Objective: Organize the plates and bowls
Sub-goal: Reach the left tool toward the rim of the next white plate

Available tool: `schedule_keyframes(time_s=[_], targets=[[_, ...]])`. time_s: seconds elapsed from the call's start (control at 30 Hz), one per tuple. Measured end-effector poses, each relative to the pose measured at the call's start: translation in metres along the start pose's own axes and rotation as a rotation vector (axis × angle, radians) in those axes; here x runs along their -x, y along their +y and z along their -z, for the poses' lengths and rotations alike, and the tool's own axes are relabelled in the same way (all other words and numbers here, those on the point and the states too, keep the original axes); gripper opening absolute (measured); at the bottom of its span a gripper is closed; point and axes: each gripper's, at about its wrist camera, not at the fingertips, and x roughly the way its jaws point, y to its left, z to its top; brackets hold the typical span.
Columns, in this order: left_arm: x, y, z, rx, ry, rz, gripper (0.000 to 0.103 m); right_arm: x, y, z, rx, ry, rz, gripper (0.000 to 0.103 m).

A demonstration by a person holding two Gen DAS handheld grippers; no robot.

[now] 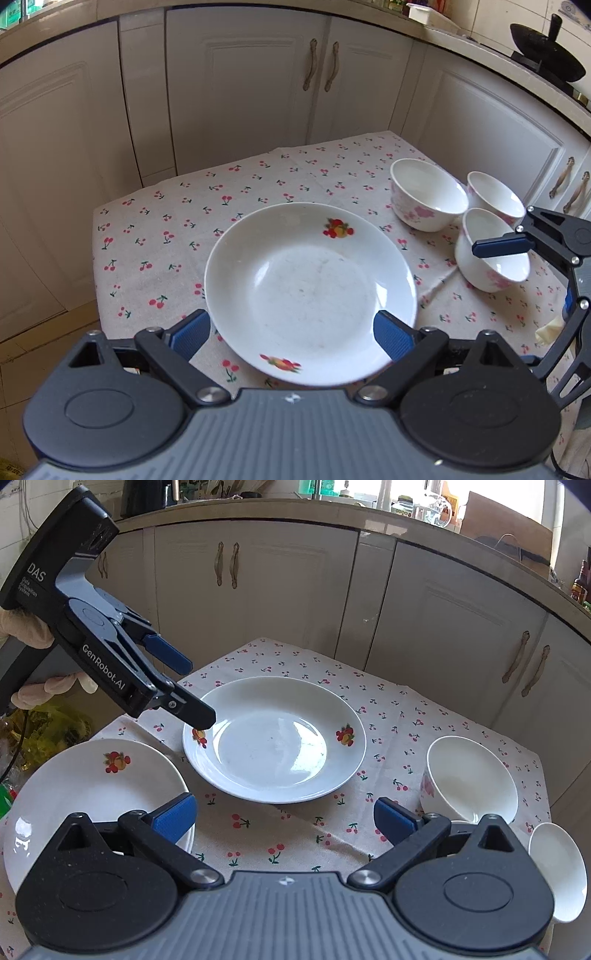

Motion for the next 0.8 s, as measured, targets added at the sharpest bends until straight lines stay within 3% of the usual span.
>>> schedule_keyframes(time_s=[0.37,0.8], targets=[[-0.048,0.031,-0.017,0.061,0.065,0.016,0.095,-0.043,-0.014,-0.004,-0.036,0.073,-0.037,0.103],[-0.081,0.032,-0.031,0.026,0.126,0.071,0.095,-0.065,-0.009,-0.003,0.008,0.099,-0.05,0.103]])
